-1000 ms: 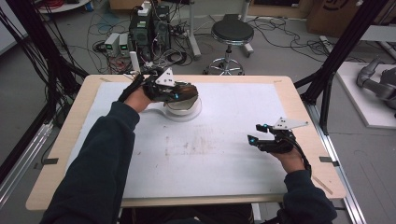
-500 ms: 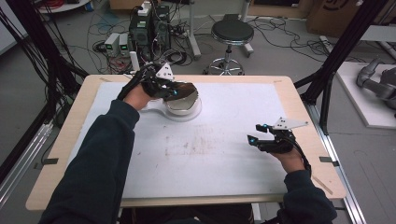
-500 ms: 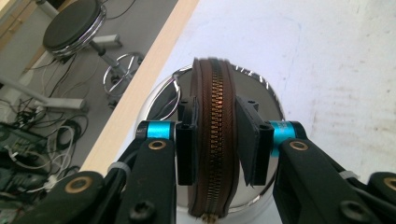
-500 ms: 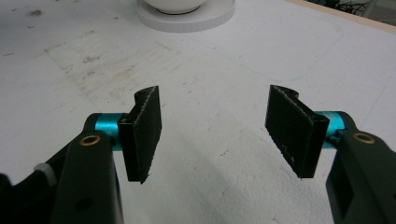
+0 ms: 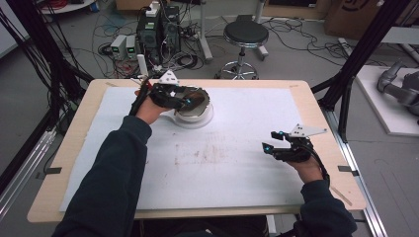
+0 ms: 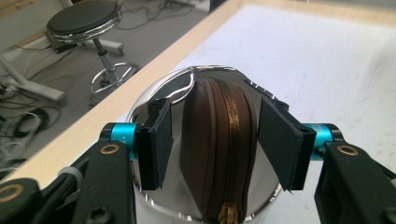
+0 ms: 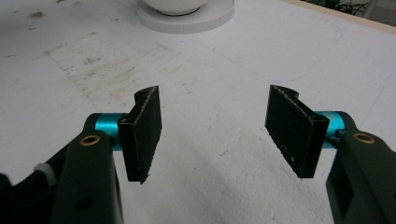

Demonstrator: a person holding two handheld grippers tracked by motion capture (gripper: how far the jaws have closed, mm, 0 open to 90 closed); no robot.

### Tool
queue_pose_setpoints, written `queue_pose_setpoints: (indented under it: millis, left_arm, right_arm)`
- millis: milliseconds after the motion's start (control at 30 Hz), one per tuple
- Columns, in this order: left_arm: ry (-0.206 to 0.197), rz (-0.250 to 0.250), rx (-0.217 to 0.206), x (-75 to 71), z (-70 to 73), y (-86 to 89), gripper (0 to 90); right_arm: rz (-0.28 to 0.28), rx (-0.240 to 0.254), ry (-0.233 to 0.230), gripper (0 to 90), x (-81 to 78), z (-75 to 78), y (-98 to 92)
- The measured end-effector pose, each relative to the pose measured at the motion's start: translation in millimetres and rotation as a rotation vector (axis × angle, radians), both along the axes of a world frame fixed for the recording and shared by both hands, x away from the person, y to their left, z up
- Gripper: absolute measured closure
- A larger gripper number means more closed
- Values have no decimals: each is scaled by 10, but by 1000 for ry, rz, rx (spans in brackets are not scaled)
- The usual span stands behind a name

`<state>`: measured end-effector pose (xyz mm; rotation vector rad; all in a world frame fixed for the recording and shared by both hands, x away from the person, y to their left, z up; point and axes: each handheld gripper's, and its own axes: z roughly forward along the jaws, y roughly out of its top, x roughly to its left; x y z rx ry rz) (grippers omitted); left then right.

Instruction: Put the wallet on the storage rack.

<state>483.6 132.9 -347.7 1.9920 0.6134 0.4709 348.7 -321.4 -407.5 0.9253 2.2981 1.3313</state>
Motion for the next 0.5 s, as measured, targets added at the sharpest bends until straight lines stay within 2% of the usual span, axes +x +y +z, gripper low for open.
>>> queue_pose_setpoints:
  millis: [100,200,333,433,500]
  left_arm:
    - [30,10,-17,-36,-78,115,455]
    - [44,7,-84,-100,-115,214,428]
    - [31,19,-150,-224,-97,335,390]
    - [13,47,-215,-357,-90,437,342]
    - [-1,72,-237,-455,-107,502,301]
  right_arm:
    - [-1,-1,0,369,-2,1,1]
    - [-3,-3,1,369,-4,1,6]
    - [-6,-1,4,369,3,-4,5]
    - [-7,-3,1,366,5,-3,3]
    - [-12,-2,-4,359,6,-1,-1]
